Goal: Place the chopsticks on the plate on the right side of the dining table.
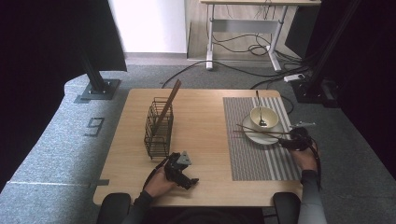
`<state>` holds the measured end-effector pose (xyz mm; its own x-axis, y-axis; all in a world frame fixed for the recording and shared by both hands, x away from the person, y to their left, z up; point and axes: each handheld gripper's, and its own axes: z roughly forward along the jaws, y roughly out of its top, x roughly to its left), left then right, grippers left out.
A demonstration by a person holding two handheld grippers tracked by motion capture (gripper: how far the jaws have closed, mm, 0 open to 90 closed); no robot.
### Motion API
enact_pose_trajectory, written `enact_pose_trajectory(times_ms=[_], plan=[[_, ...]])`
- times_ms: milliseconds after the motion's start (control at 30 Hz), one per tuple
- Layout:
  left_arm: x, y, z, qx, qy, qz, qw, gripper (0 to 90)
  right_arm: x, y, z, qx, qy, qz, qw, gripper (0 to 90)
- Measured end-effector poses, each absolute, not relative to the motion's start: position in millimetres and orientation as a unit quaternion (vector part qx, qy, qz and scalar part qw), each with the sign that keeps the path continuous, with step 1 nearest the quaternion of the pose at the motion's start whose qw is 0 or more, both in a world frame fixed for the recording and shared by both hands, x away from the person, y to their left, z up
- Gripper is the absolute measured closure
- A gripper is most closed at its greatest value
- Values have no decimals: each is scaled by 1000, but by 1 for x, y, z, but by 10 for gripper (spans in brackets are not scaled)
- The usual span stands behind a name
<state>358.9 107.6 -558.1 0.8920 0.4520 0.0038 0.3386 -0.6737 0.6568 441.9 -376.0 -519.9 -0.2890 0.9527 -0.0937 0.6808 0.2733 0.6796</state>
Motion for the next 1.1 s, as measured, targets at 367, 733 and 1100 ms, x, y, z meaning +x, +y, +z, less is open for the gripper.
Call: enact_pose_trajectory(times_ms=[367,733,1100], plan=[[359,107,-558,911,216,83,341,0,446,-378,-522,545,741,256,298,322],[359,107,-558,912,215,82,341,0,449,-380,-522,549,730,263,309,311],[359,108,-558,912,214,83,341,0,436,-374,-515,532,725,347,266,129]])
